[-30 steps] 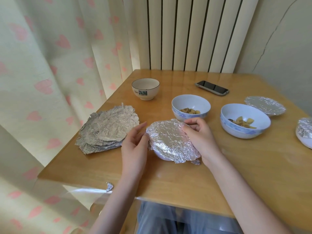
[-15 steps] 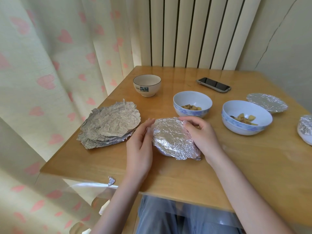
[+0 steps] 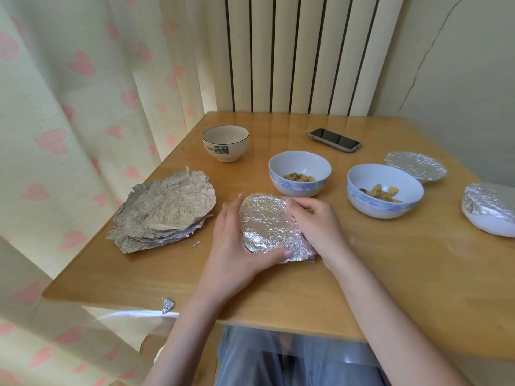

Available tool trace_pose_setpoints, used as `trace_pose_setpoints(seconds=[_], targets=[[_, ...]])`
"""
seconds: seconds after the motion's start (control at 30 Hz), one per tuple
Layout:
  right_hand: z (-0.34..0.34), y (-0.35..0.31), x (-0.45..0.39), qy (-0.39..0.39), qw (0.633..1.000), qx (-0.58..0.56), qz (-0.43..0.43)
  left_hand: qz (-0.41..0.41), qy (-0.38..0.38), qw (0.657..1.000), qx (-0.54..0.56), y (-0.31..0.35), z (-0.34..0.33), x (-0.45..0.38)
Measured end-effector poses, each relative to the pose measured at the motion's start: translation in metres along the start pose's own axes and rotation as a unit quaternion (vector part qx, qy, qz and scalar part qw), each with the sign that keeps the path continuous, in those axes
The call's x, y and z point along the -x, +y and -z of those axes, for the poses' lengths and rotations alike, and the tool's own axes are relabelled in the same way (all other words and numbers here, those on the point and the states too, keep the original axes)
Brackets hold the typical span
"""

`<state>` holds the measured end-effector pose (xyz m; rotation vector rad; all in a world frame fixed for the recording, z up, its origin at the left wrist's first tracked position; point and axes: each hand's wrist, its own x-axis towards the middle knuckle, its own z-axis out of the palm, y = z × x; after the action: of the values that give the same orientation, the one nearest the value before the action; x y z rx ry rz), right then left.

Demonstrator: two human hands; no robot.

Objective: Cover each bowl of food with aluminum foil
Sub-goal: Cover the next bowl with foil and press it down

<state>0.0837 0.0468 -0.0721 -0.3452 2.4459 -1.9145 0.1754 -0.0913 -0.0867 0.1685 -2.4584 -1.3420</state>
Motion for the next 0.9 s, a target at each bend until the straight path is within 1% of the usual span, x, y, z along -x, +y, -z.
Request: trace_pose_setpoints(seconds=[0.17, 0.3, 0.4, 0.57, 0.67, 0.73, 0.77, 0.83, 0.9], targets=[[-0.002, 0.000, 0.000, 0.000, 1.000, -0.005, 0.012, 0.001, 0.003, 1.000, -0.003, 0.003, 0.001, -0.001], [0.000, 0.000, 0.001, -0.017, 1.000, 0.005, -0.005, -0.001, 0.001, 1.000, 0.003, 0.004, 0.001, -0.001], [0.000, 0.001, 0.001, -0.012, 1.000, 0.018, -0.005, -0.004, 0.006, 1.000, 0.006, 0.003, 0.001, -0.001], [0.000, 0.001, 0.003, -0.017, 1.000, 0.009, -0.006, -0.006, 0.008, 1.000, 0.015, 0.001, 0.000, -0.002], [0.002, 0.001, 0.001, -0.029, 0.999, 0.031, -0.004, -0.011, -0.003, 0.999, 0.037, 0.001, 0.001, -0.001], [0.004, -0.002, -0.002, -0.022, 0.996, 0.076, 0.038, -0.007, 0.004, 0.997, 0.079, 0.001, 0.002, 0.001], [0.006, -0.004, -0.004, -0.008, 0.992, 0.106, 0.071, -0.007, 0.023, 0.994, 0.102, 0.002, 0.003, 0.001], [0.010, -0.008, -0.005, 0.041, 0.977, 0.157, 0.136, -0.015, 0.088, 0.987, 0.134, 0.003, 0.006, 0.000], [0.010, -0.019, -0.004, 0.073, 0.963, 0.180, 0.186, -0.034, 0.139, 0.982, 0.123, 0.006, 0.010, -0.004]])
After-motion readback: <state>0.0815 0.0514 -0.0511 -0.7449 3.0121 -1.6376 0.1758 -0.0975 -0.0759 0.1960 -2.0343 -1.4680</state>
